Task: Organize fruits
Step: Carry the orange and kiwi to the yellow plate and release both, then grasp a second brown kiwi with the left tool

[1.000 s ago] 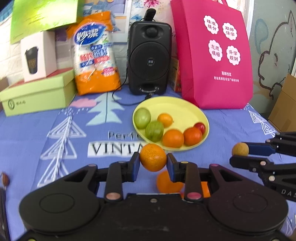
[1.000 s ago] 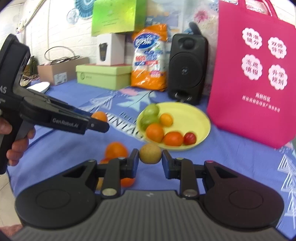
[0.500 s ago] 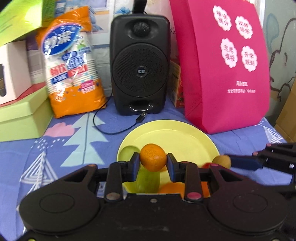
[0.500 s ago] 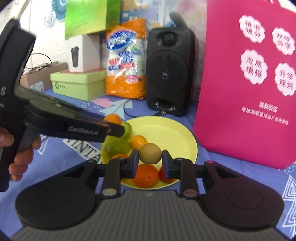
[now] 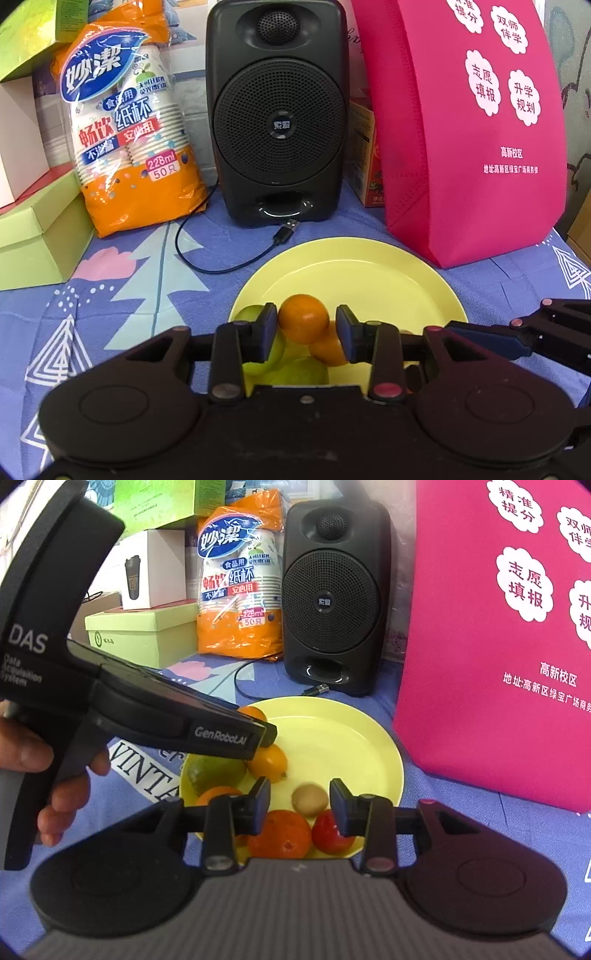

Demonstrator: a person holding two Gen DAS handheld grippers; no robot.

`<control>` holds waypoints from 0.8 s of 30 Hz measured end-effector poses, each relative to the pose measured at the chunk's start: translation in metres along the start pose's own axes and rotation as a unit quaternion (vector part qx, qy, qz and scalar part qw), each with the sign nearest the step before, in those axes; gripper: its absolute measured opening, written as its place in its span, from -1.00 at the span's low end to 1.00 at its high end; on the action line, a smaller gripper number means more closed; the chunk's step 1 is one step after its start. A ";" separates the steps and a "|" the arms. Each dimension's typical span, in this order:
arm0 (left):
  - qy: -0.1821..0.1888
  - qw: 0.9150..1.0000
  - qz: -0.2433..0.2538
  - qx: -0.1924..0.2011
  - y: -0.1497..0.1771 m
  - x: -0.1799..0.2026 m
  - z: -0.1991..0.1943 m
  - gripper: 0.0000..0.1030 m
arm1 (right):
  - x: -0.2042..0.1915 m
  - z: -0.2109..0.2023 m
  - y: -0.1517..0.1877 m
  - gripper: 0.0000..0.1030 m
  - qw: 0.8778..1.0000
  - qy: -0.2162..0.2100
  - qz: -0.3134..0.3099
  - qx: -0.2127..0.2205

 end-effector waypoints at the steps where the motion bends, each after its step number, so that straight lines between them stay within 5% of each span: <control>1: -0.002 1.000 -0.001 0.003 0.001 -0.001 -0.003 -0.12 | 0.000 -0.002 0.000 -0.33 1.000 0.002 0.000 0.002; 9: -0.024 0.999 -0.011 0.039 0.018 -0.013 -0.051 0.60 | -0.005 -0.040 0.005 -0.25 0.999 0.011 -0.001 0.031; 24: -0.005 0.998 -0.042 0.052 0.117 -0.032 -0.132 0.63 | -0.040 -0.104 0.060 -0.09 0.999 -0.009 -0.001 0.046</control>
Point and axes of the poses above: each gripper's, at about its wrist camera, not at the fingertips, and z roughly the way its jaws point, x to its right, y to its underside, the point moved 2 cm from there along z, roughly the way its jaws point, and after that the axes turned 12 degrees about -x, right-handed, at the moved point
